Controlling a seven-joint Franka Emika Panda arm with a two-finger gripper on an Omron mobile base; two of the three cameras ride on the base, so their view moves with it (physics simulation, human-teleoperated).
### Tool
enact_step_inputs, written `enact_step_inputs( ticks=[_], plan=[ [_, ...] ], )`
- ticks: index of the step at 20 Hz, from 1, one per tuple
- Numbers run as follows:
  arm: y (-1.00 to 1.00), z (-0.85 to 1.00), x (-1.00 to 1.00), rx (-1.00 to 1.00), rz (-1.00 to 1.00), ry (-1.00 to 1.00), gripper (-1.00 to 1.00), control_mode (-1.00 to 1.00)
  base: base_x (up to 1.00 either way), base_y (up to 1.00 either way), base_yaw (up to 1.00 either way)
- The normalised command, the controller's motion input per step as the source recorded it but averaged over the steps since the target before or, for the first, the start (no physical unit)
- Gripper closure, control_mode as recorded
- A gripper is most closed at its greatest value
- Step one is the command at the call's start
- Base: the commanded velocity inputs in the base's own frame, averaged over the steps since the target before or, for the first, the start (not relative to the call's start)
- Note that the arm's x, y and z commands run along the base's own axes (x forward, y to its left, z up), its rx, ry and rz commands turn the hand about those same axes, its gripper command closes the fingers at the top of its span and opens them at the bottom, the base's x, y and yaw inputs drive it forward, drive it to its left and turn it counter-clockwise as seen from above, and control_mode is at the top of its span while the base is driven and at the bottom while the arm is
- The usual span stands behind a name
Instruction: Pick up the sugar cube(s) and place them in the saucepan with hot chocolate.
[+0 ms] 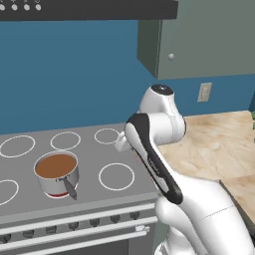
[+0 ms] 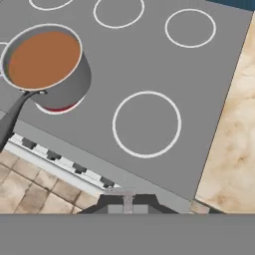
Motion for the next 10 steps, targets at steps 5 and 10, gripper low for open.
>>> enact_step_inputs(
  ticks=[5, 10],
  plan=[
    [1.00, -0.02, 0.75, 0.00, 0.15, 0.02, 1.00, -1.00, 0.00, 0.00, 0.00],
    [1.00, -0.12, 0.72, 0.00, 0.15, 0.01, 1.00, -1.00, 0.00, 0.00, 0.00]
  ],
)
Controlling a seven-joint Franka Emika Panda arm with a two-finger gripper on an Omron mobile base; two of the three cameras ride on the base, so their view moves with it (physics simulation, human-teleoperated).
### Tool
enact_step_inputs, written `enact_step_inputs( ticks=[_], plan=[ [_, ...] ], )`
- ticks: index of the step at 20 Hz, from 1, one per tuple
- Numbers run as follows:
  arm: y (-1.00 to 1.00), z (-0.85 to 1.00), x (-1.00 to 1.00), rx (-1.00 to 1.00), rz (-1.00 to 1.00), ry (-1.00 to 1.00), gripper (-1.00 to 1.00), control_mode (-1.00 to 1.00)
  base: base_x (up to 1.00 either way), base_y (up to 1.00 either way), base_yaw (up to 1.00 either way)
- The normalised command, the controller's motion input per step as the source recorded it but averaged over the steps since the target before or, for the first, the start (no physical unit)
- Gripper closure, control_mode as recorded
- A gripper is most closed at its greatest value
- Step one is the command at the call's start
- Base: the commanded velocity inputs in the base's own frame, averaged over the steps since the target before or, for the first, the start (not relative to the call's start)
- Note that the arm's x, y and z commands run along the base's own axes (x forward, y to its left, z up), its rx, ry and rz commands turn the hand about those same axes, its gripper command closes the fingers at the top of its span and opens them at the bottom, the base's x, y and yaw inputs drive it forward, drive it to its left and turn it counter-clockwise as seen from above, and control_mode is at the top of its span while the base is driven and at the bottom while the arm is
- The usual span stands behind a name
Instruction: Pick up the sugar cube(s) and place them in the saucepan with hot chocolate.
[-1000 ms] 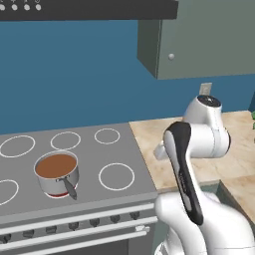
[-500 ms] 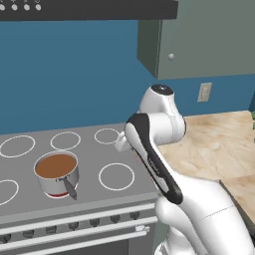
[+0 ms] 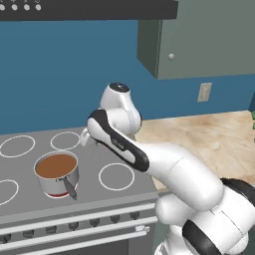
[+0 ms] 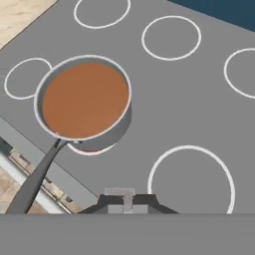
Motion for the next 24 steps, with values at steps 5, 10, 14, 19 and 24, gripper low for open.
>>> enact_step_inputs(
  ticks=[5, 10, 14, 19, 24],
  plan=[
    [0.91, -0.26, 0.21, -0.04, 0.13, 0.01, 1.00, -1.00, 0.00, 0.00, 0.00],
    [0.57, -0.26, 0.02, -0.06, 0.10, 0.00, 1.00, -1.00, 0.00, 0.00, 0.00],
    [0.26, -0.25, 0.07, -0.05, 0.09, 0.01, 1.00, -1.00, 0.00, 0.00, 0.00],
    [0.35, -0.33, 0.00, -0.06, 0.07, 0.00, 1.00, -1.00, 0.00, 0.00, 0.00],
    [0.35, -0.39, 0.01, -0.06, 0.06, 0.01, 1.00, -1.00, 0.00, 0.00, 0.00]
  ],
)
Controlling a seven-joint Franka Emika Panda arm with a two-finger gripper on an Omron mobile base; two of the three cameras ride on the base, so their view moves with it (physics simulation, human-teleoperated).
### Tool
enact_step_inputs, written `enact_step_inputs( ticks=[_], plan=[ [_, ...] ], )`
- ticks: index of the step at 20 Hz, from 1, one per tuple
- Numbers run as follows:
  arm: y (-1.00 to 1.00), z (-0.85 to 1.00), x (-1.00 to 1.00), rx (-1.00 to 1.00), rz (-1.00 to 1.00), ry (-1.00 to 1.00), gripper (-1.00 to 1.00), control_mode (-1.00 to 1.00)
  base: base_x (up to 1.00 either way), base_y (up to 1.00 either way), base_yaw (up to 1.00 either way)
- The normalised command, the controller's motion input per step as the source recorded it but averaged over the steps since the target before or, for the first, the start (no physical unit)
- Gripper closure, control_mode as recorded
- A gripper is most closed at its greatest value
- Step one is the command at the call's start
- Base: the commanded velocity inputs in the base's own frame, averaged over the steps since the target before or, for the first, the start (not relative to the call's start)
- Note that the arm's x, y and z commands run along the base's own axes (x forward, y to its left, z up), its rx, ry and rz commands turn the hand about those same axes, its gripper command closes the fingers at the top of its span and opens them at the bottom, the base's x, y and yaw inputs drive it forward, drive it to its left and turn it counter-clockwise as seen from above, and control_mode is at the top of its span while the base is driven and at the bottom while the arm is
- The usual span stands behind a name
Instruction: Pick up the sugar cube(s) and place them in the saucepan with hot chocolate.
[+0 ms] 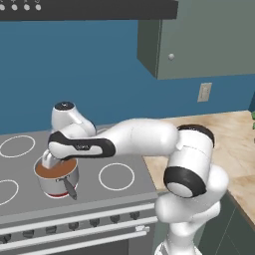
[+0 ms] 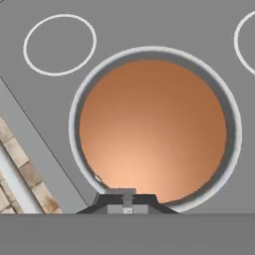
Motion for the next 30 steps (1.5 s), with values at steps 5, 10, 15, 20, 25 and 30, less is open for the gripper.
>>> enact_step_inputs(
  ticks=[5, 10, 15, 20, 25, 30],
  plan=[
    [0.31, -0.21, 0.19, -0.06, 0.02, 0.00, 1.00, -1.00, 0.00, 0.00, 0.00],
    [0.14, -0.02, 0.16, -0.04, 0.00, 0.00, 1.00, -1.00, 0.00, 0.00, 0.00],
    [0.05, -0.04, 0.28, -0.04, 0.00, 0.00, 1.00, -1.00, 0.00, 0.00, 0.00],
    [0.01, -0.01, 0.18, -0.02, 0.00, 0.00, 1.00, -1.00, 0.00, 0.00, 0.00],
    [0.07, 0.00, 0.00, 0.00, 0.00, 0.00, 1.00, -1.00, 0.00, 0.00, 0.00],
    [0.02, -0.03, 0.00, 0.00, 0.00, 0.00, -1.00, -1.00, 0.00, 0.00, 0.00]
  ],
)
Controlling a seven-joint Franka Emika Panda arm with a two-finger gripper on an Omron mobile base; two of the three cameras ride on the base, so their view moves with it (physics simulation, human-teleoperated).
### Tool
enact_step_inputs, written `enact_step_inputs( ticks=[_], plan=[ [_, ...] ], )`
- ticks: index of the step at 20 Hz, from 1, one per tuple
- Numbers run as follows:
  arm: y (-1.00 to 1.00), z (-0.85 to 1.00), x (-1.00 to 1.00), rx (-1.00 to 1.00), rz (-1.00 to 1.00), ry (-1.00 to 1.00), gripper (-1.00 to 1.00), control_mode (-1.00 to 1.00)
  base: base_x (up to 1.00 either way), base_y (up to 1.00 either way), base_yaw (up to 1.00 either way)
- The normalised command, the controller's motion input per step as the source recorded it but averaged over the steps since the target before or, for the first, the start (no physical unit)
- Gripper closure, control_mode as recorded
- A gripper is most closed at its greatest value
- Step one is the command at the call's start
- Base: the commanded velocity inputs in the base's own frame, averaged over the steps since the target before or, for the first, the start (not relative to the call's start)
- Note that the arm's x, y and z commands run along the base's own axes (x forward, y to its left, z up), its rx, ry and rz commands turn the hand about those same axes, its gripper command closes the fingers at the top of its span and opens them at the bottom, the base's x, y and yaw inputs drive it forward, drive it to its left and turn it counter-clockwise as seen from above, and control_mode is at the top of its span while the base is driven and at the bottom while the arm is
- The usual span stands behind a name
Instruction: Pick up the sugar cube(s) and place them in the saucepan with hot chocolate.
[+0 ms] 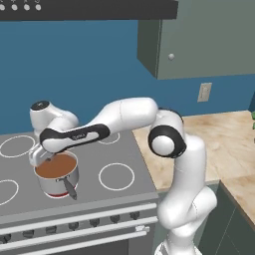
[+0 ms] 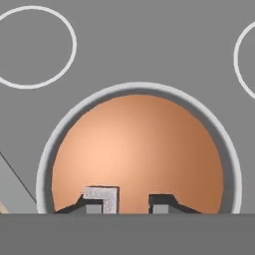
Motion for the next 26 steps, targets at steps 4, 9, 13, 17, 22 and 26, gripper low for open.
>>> enact_step_inputs(
  ticks=[4, 9, 13, 17, 22, 26],
  plan=[
    [-0.07, -0.18, 0.00, 0.00, 0.00, -0.01, -1.00, -1.00, 0.00, 0.00, 0.00],
    [-0.05, -0.18, 0.00, 0.00, 0.00, -0.01, -1.00, -1.00, 0.00, 0.00, 0.00],
    [-0.14, -0.08, 0.00, 0.00, 0.00, -0.02, -1.00, -1.00, 0.00, 0.00, 0.00],
    [-0.36, 0.03, -0.11, 0.06, 0.00, -0.05, -1.00, -1.00, 0.00, 0.00, 0.00],
    [-0.73, 0.10, -0.56, 0.20, -0.06, -0.05, -1.00, -1.00, 0.00, 0.00, 0.00],
    [-1.00, 0.00, -0.83, 0.30, -0.13, -0.09, -1.00, -1.00, 0.00, 0.00, 0.00]
  ],
)
